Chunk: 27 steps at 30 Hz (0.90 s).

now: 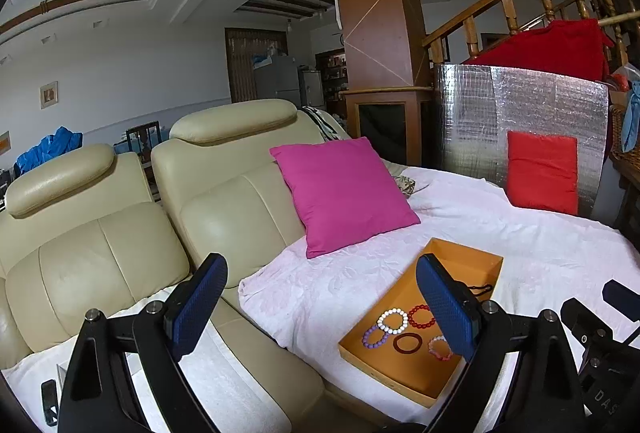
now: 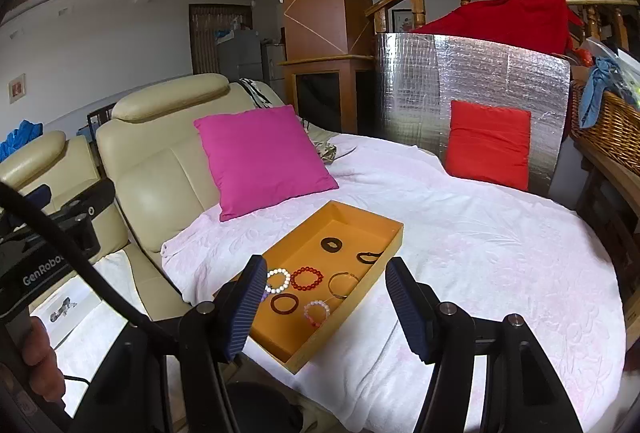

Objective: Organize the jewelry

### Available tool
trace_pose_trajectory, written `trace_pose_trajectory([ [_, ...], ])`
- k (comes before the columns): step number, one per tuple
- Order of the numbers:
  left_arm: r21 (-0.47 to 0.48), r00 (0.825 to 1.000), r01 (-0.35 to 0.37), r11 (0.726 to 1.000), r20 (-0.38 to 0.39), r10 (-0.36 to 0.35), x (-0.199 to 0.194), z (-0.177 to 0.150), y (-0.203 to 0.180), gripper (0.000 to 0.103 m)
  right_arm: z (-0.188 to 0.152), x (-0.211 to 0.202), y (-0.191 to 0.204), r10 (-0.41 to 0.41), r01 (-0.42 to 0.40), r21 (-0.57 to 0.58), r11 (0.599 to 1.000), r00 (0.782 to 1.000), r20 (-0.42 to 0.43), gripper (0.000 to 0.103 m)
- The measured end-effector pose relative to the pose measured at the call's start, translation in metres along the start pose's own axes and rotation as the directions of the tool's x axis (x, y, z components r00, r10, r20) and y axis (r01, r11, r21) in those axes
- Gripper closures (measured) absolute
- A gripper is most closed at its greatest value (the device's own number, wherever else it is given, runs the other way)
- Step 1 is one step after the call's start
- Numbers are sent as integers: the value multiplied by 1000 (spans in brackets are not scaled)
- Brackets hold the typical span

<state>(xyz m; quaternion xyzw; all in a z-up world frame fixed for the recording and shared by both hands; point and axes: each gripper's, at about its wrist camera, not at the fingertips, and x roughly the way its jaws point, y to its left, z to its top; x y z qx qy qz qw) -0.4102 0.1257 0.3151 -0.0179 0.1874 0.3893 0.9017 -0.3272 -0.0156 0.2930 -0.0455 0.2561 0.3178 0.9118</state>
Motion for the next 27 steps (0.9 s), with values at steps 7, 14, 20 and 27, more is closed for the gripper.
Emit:
trace_pose_trajectory([
  [7, -5, 1000, 1, 1000, -8, -1, 3, -1, 2, 8, 0, 1, 2, 1, -1, -6, 1000, 1000, -3, 37],
  [14, -16, 1000, 2, 1000, -10, -2, 3, -1, 4, 8, 0, 1, 3, 5, -5, -10, 1000, 1000, -2, 37],
  [20, -27, 1000, 10, 1000, -14, -10, 5, -2, 7, 8, 0, 2, 6, 7, -7, -18, 1000, 1000, -3, 37],
  [27, -28, 1000, 8, 1000, -23, -8, 10, -4, 8, 8, -1, 9, 10, 5, -6, -34, 999, 1000, -14, 37],
])
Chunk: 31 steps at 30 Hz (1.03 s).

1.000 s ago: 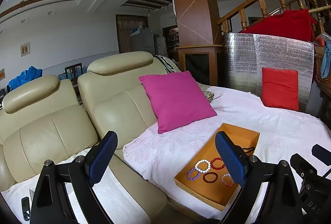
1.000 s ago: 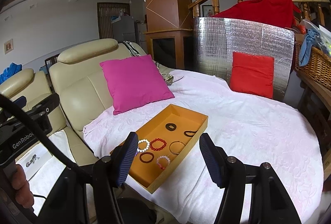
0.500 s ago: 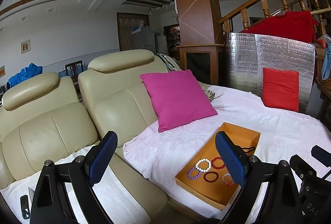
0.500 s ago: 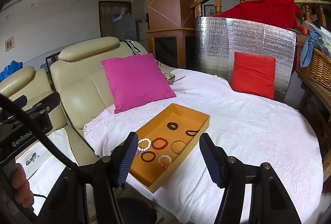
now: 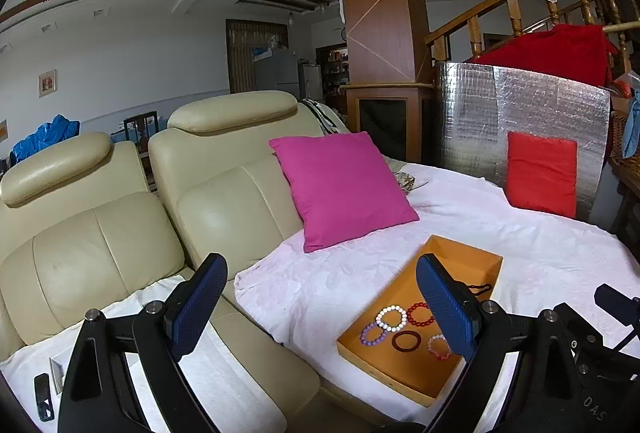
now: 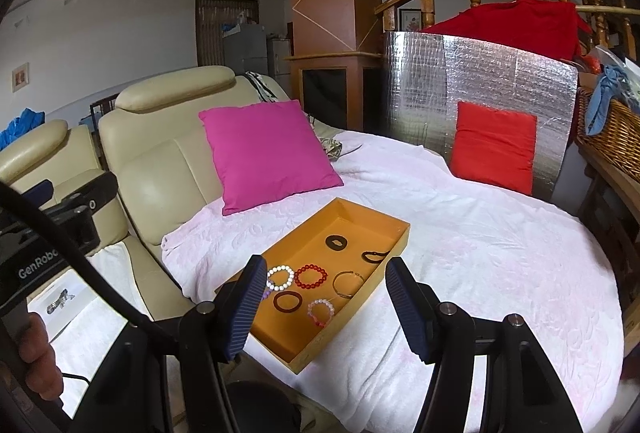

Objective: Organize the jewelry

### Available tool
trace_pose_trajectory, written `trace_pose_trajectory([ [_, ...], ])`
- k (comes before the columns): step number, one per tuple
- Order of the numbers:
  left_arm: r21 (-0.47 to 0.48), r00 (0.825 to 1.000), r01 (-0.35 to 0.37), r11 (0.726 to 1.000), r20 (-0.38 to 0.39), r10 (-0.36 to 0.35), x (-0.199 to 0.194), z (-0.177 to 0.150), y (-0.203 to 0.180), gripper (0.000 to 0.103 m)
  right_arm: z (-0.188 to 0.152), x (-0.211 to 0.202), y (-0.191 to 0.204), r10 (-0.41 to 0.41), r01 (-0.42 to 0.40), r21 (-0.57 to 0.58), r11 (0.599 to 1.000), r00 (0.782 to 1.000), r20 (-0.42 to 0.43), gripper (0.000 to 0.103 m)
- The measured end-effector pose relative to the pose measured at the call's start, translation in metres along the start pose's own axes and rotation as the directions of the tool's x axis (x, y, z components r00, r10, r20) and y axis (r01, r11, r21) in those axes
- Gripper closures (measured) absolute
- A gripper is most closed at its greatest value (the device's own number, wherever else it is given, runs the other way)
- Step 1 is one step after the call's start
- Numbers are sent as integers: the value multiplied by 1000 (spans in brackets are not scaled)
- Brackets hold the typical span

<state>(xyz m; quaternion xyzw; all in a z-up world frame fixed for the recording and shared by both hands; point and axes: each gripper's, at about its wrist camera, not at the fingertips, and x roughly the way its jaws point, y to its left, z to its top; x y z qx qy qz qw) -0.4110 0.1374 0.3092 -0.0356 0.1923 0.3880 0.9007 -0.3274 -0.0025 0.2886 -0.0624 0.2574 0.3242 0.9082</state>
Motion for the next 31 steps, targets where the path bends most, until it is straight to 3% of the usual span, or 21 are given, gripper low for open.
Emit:
trace_pose_trajectory([
  [16, 16, 998, -52, 999, -37, 52, 27, -1, -3, 8, 7, 31, 4, 33, -33, -19, 999, 999, -21, 37],
  [24, 70, 996, -68, 995, -54, 72, 42, 1, -31, 8, 6, 50, -21, 53, -53, 24, 998, 998, -28, 37],
  [27, 114, 997, -38, 993, -56, 45, 50, 2, -60, 8, 3, 54, -49, 21, -20, 45, 999, 1000, -22, 37],
  [31, 190, 992, 110, 976, -74, -98, 64, -2, -131, 8, -9, 66, -128, -110, 113, 124, 986, 993, -31, 36],
])
